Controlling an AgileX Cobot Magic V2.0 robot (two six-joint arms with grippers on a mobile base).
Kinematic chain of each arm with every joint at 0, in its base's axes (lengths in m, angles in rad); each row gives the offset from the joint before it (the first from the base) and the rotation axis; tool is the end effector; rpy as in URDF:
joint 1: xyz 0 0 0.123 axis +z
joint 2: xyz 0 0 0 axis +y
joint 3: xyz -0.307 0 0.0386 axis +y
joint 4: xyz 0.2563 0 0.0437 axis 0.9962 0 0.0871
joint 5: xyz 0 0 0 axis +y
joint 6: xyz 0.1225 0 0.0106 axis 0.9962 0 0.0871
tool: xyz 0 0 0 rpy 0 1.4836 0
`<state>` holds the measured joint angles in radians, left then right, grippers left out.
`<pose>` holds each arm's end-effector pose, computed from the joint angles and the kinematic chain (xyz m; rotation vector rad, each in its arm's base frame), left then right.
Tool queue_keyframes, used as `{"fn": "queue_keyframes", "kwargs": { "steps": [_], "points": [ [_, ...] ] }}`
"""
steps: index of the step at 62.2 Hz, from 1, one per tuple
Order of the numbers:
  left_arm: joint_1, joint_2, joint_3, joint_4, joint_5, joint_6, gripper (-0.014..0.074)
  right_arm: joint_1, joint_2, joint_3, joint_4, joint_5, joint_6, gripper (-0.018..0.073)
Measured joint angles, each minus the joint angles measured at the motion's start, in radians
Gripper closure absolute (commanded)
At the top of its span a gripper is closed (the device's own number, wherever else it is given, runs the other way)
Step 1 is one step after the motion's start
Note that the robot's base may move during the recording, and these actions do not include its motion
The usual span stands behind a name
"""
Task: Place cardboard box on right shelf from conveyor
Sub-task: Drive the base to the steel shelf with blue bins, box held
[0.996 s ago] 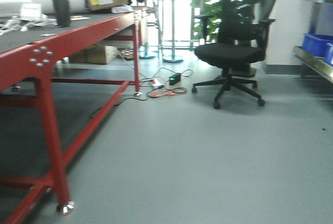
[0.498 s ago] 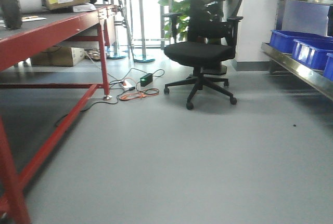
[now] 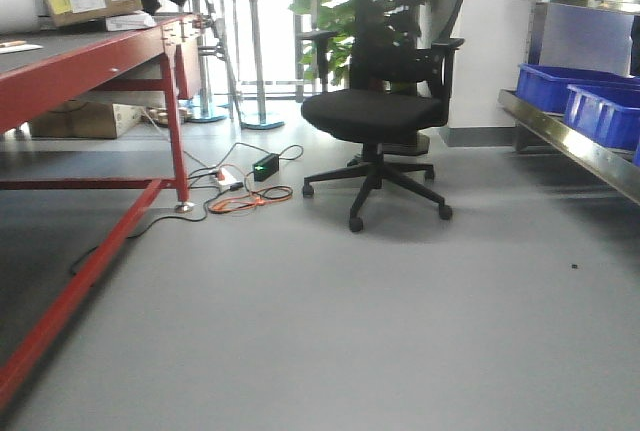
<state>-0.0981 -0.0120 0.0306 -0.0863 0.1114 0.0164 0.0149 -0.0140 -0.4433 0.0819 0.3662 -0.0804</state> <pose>0.0720 -0.0083 0.1915 0.0306 1.6146 -0.1372 0.0241 0.0040 0.3315 -0.0375 1.3910 0.0295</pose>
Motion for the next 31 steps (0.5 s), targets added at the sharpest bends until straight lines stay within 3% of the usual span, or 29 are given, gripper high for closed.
{"fn": "queue_keyframes", "kwargs": {
  "steps": [31],
  "points": [
    [0.0, 0.0, 0.0, 0.0, 0.0, 0.0, 0.0715, 0.0, 0.0, 0.0, 0.002, 0.0, 0.0, 0.0247]
  ]
}}
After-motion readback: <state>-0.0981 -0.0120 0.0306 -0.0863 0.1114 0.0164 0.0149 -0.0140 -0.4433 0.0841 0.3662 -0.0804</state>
